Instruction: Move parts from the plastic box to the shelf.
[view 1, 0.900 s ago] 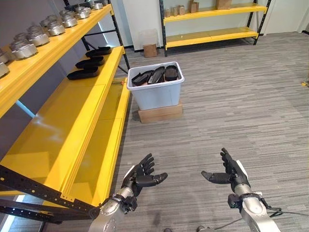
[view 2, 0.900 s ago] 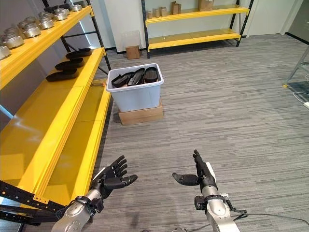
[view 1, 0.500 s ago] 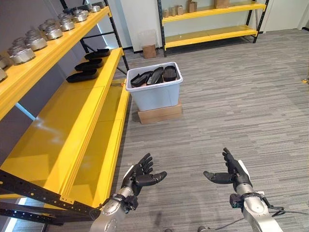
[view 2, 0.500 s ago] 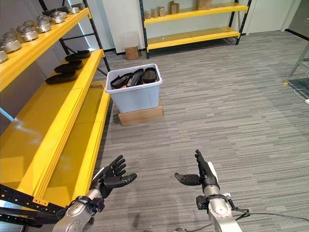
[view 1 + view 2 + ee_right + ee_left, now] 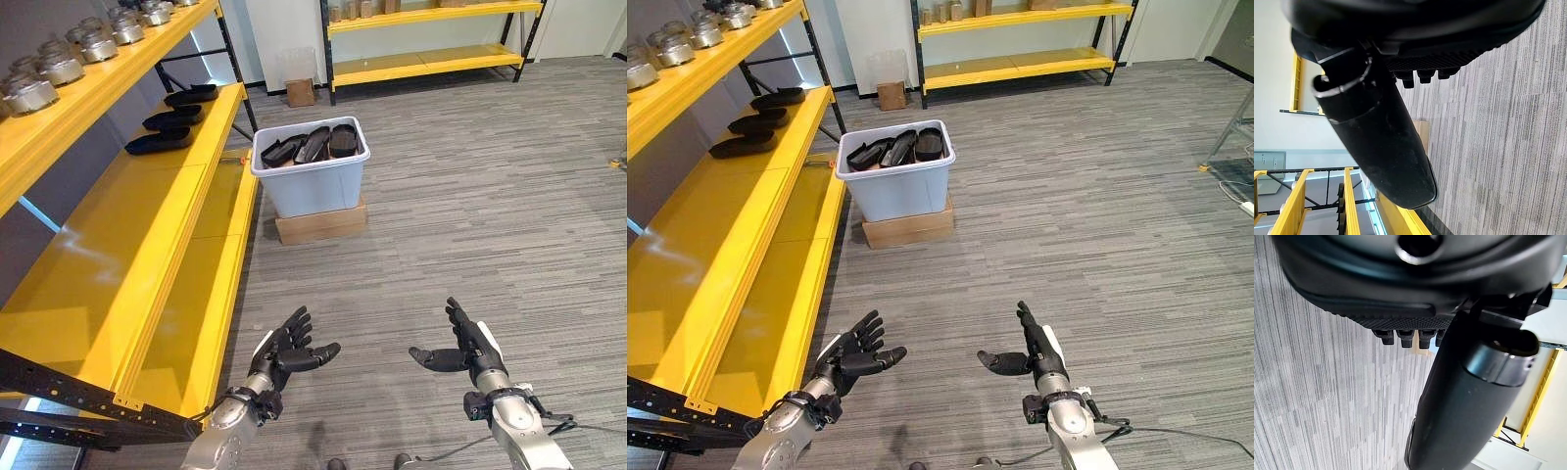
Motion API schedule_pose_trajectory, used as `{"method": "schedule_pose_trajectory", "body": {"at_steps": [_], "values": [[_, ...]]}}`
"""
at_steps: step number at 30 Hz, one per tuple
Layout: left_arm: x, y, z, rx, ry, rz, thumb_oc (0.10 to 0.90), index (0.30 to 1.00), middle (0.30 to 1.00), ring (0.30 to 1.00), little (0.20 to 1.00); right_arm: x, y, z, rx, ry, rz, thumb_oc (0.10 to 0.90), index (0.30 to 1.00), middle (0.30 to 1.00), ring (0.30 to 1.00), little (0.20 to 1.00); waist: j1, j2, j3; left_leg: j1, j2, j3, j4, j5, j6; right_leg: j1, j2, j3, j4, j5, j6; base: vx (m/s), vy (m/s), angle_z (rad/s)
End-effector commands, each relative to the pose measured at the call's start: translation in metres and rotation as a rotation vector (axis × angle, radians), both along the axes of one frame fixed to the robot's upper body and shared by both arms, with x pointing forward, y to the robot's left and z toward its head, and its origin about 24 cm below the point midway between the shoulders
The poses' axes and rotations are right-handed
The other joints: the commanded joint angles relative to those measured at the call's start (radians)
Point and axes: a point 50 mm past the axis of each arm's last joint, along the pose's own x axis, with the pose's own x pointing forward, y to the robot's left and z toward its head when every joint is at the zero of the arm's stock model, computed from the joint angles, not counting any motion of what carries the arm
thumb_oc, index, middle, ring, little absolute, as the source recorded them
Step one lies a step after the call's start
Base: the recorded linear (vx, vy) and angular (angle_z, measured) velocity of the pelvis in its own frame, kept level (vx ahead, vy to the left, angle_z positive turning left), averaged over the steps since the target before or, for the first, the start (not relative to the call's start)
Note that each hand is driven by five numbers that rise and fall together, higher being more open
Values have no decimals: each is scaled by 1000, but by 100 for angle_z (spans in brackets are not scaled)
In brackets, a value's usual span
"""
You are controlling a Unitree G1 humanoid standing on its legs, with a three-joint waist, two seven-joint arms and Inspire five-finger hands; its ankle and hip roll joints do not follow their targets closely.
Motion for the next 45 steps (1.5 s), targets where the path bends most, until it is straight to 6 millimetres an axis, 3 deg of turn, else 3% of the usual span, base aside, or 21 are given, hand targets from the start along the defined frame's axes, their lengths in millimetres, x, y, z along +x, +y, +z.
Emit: {"method": "schedule_pose_trajectory", "body": {"at_steps": [1, 3, 6, 9, 11, 13, 15, 17, 20, 22, 24, 26, 29, 31, 35, 41, 45], "values": [[34, -11, 45, -36, -208, -52, 900, 1000, 1000, 1000, 1000, 42, 15, 55, 71, -284, 61, 900, 1000, 1000, 1000, 1000, 12, -33, -28, 23, 83, -28, 29, -113, -54, -50, -83, 14, 113, -102, 55, 35, 108, 1], [33, -11, 39, -64, -121, -17, 900, 1000, 1000, 1000, 1000, 41, 16, 50, 60, -261, 56, 900, 1000, 1000, 1000, 1000, 13, -33, -28, 19, 74, -33, 26, -116, -44, -63, -90, 16, 141, -109, 64, 38, 128, 1], [37, -14, 44, -71, -143, -20, 900, 1000, 1000, 1000, 1000, 41, 20, 44, 70, -222, 47, 900, 1000, 1000, 1000, 1000, 15, -29, -22, 12, 63, -41, 19, -113, -22, -91, -94, 13, 217, -136, 65, 24, 165, 0], [43, -18, 51, 15, -179, -53, 900, 1000, 1000, 1000, 1000, 41, 24, 45, 96, -248, 41, 900, 1000, 1000, 1000, 1000, 14, -24, -3, -11, 48, -55, 28, -109, 4, -152, -116, 15, 370, -137, 58, -17, 152, 2], [47, -22, 55, 5, -179, -77, 900, 1000, 1000, 1000, 1000, 42, 29, 50, 60, -278, 83, 900, 1000, 1000, 1000, 1000, 14, -16, 22, -28, 34, -64, 37, -108, 22, -237, -138, 19, 540, -111, 46, -63, 192, -1], [50, -26, 59, 1, -194, -105, 900, 1000, 1000, 1000, 1000, 45, 32, 54, 12, -293, 125, 900, 1000, 1000, 1000, 1000, 14, -10, 40, -30, 26, -66, 35, -108, 26, -274, -128, 16, 598, -108, 40, -8, 106, -3], [52, -31, 62, 14, -204, -126, 900, 1000, 1000, 1000, 1000, 49, 29, 56, 6, -302, 115, 900, 1000, 1000, 1000, 1000, 5, -15, 54, -24, 17, -73, 35, -110, 22, -292, -78, 24, 557, -113, 41, 62, -15, -6], [57, -36, 65, 28, -207, -154, 900, 1000, 1000, 1000, 1000, 51, 20, 59, 23, -314, 75, 900, 1000, 1000, 1000, 1000, -17, -36, 59, -13, -3, -85, 41, -125, 20, -316, -7, 52, 403, -83, 48, 166, -126, -9], [58, -36, 66, 44, -203, -159, 900, 1000, 1000, 1000, 1000, 51, 18, 59, 32, -320, 67, 900, 1000, 1000, 1000, 1000, -27, -50, 65, 4, -16, -87, 42, -139, 21, -342, 4, 60, 302, -22, 62, 136, -120, 18], [57, -36, 65, 54, -197, -155, 900, 1000, 1000, 1000, 1000, 48, 15, 57, 36, -316, 53, 900, 1000, 1000, 1000, 1000, -39, -60, 76, 35, -30, -106, 42, -158, 23, -394, 9, 73, 219, 53, 86, 231, -159, 20], [57, -37, 65, 56, -202, -158, 900, 1000, 1000, 1000, 1000, 47, 13, 56, 37, -311, 43, 900, 1000, 1000, 1000, 1000, -45, -63, 79, 45, -35, -120, 42, -165, 25, -409, 8, 85, 190, 76, 92, 219, -125, 19], [50, -38, 61, 80, -205, -184, 900, 1000, 1000, 1000, 1000, 37, 7, 48, 39, -301, 4, 900, 1000, 1000, 1000, 1000, -64, -73, 82, 74, -51, -161, 57, -208, 37, -456, -2, 127, 77, 141, 108, 398, -252, 45], [49, -36, 62, 114, -235, -169, 900, 1000, 1000, 1000, 1000, 34, 4, 49, 33, -311, -3, 900, 1000, 1000, 1000, 1000, -76, -77, 81, 72, -66, -184, 70, -231, 49, -449, 6, 161, 46, 150, 114, 275, -214, 47], [51, -41, 67, 99, -274, -195, 900, 1000, 1000, 1000, 1000, 34, 2, 50, 20, -322, -20, 900, 1000, 1000, 1000, 1000, -85, -80, 76, 52, -81, -222, 107, -250, 61, -444, 17, 235, 51, 163, 111, 270, -285, 29], [47, -37, 75, 116, -327, -215, 900, 1000, 1000, 1000, 1000, 36, 1, 52, 4, -338, -45, 900, 1000, 1000, 1000, 1000, -80, -84, 79, 38, -79, -209, 169, -288, 63, -433, 12, 233, 126, 136, 103, 394, -355, 89], [38, -27, 78, 70, -332, -187, 900, 1000, 1000, 1000, 1000, 37, -5, 64, -47, -376, -15, 900, 1000, 1000, 1000, 1000, -80, -57, 44, 97, -44, -175, 227, -367, 33, -407, 21, 158, 240, 17, 34, 379, -307, -9], [38, -28, 76, 56, -313, -169, 900, 1000, 1000, 1000, 1000, 36, -9, 67, -62, -369, -1, 900, 1000, 1000, 1000, 1000, -91, -39, 5, 133, -26, -169, 242, -350, 1, -410, 40, 135, 266, -21, 8, 294, -263, 12]]}}
